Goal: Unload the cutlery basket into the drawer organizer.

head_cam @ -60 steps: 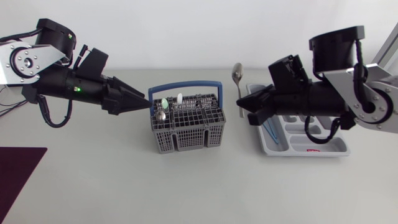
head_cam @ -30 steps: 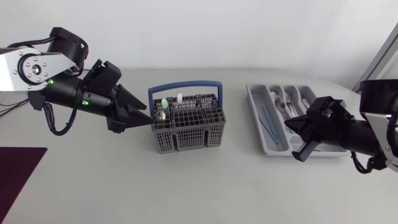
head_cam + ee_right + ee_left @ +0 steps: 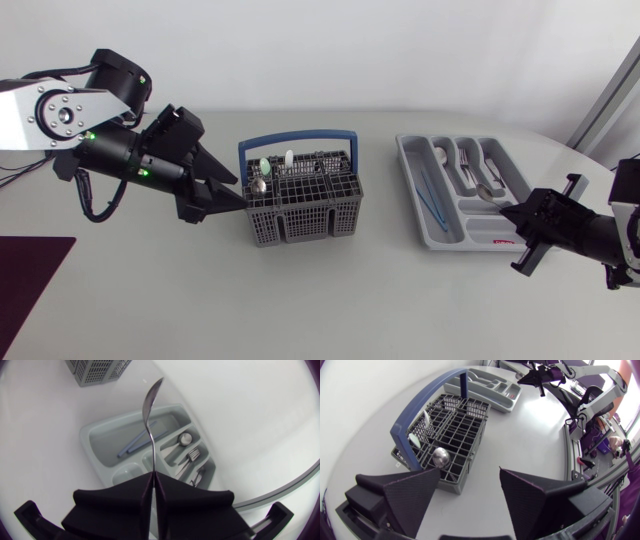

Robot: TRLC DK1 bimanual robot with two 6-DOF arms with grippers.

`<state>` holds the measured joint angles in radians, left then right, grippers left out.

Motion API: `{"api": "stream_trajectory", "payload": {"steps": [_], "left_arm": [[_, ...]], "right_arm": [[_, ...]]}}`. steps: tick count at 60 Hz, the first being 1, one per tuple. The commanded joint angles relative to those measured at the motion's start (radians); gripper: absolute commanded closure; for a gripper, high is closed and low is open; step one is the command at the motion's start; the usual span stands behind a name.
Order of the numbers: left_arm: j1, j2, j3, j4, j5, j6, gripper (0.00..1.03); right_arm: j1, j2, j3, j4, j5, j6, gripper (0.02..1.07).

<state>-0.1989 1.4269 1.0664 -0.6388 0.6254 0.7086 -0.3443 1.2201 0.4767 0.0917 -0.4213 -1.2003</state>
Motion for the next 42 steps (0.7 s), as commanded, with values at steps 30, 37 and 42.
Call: {"api": "stream_trajectory", "payload": {"steps": [30, 37, 42], "left_arm": [[-0.046, -0.017, -0.017, -0.039, -0.032, 0.019, 0.06], [-0.051, -0.019, -0.013, -0.05, -0.039, 0.019, 0.06], [-0.053, -0.023, -0.013, -0.053, -0.044, 0.019, 0.06]], "right_arm": [[-0.124, 0.318, -0.016, 0.279, 0.115, -0.344, 1.01], [-0.101, 0.375, -0.041, 0.382, 0.156, -0.366, 1.01], [-0.091, 0.41, -0.053, 0.447, 0.19, -0.39, 1.01]]}}
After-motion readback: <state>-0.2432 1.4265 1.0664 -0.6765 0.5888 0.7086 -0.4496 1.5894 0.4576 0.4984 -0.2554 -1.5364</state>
